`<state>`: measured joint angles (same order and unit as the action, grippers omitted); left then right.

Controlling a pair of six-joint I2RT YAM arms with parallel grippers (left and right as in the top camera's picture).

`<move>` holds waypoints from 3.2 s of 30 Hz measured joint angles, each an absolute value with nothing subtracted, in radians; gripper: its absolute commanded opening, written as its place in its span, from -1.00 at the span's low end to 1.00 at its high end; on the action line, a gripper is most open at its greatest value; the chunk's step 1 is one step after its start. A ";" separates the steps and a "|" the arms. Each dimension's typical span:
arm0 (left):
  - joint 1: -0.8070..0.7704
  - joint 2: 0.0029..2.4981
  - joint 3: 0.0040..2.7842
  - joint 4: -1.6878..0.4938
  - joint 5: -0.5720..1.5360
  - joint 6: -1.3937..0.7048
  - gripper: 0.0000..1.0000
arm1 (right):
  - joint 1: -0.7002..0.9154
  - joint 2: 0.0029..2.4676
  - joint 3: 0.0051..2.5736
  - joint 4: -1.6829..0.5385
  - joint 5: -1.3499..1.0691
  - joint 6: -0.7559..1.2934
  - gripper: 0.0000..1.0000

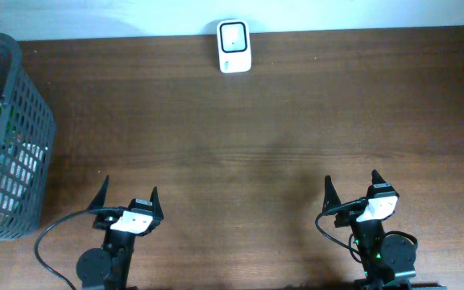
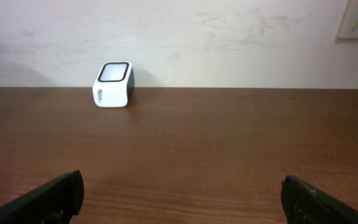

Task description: Scan the item barcode

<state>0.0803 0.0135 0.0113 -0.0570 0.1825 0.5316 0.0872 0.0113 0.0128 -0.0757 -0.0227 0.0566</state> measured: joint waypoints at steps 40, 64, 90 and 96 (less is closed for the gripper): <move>0.080 0.014 0.011 -0.057 0.183 0.532 0.98 | 0.087 0.011 0.013 -0.075 -0.023 0.056 0.97; 0.080 0.014 0.011 -0.057 0.183 0.532 0.98 | 0.087 0.011 0.013 -0.075 -0.023 0.057 0.97; 0.080 0.085 0.083 -0.012 0.303 0.068 0.99 | 0.087 0.011 0.013 -0.075 -0.023 0.057 0.97; 0.080 0.438 0.425 -0.125 0.295 0.055 0.98 | 0.087 0.010 0.013 -0.075 -0.023 0.056 0.97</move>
<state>0.0803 0.4381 0.4252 -0.1246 0.2955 0.0551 0.0872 0.0105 0.0128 -0.0750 -0.0227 0.0563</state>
